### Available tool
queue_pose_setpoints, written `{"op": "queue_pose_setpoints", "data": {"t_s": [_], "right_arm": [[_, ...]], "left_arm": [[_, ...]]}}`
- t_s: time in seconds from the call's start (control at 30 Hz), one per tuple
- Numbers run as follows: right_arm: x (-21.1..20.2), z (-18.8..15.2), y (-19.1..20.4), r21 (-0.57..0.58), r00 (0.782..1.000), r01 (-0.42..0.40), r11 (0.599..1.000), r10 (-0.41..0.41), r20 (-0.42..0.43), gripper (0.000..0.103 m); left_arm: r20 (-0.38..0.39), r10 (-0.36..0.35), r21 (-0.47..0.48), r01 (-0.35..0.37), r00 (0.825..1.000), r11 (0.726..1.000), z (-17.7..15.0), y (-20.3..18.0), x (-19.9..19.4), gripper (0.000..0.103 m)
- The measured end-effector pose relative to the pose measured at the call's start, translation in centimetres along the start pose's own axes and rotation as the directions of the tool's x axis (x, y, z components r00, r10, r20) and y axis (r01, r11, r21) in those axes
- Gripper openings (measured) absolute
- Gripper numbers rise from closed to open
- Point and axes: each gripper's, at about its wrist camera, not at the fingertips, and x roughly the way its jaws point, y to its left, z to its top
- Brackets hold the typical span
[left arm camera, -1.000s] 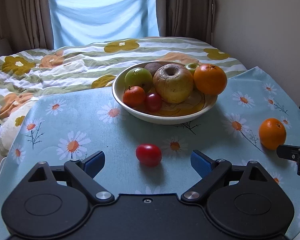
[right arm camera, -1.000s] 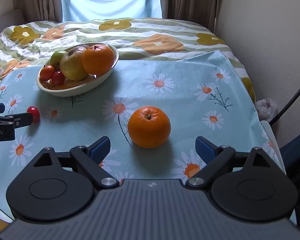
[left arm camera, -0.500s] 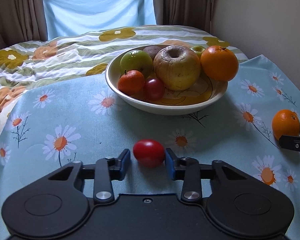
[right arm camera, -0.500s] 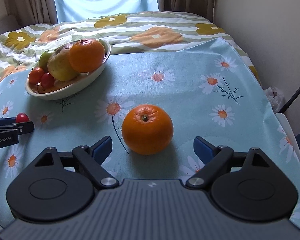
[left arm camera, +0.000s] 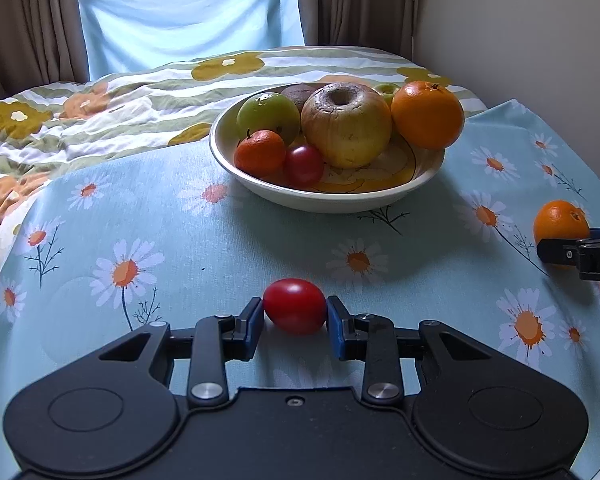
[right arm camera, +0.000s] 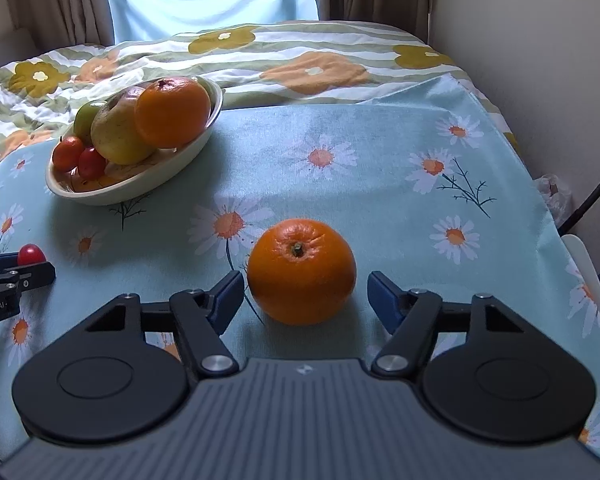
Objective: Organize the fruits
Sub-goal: 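Grasp the last red tomato with the left gripper while the right grasps the orange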
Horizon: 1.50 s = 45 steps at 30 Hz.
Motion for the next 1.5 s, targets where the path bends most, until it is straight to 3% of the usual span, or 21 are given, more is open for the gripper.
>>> {"op": "queue_pose_setpoints", "data": {"t_s": [0.13,0.17,0.33,0.7,1.17,1.5], "right_arm": [[0.3,0.2,0.2,-0.007,1.0,0.002,1.0,-0.002,0.006,0.081],[0.3,0.2,0.2,-0.009,1.0,0.0,1.0,0.0,0.009,0.075],[0.0,0.4,0.3,-0.014,1.0,-0.019,1.0,0.019,0.007,0.074],[-5.0,2.2,2.6,-0.03,0.995,-0.077,0.997,0.079,0.055,0.073],[-10.5,6.5,5.6,-0.092,0.983,-0.124,0.988,0.135,0.121,0.073],[-10.6,9.9,6.2,-0.129,0.972,-0.165,0.978,0.183,0.144,0.073]], "left_arm": [[0.0,-0.002,-0.006,0.002,1.0,1.0,-0.3,0.1,-0.2,0.037],[-0.001,-0.002,-0.007,0.002,1.0,1.0,-0.4,0.1,-0.3,0.037],[0.0,-0.004,-0.014,0.004,1.0,1.0,-0.5,0.2,-1.3,0.037],[0.072,0.002,-0.054,0.002,0.997,0.999,0.9,0.7,-6.9,0.037],[0.183,0.007,-0.057,0.004,0.983,0.998,4.3,1.2,-12.4,0.037],[0.232,0.029,-0.066,-0.014,0.972,0.998,7.8,1.5,-12.3,0.037]]}}
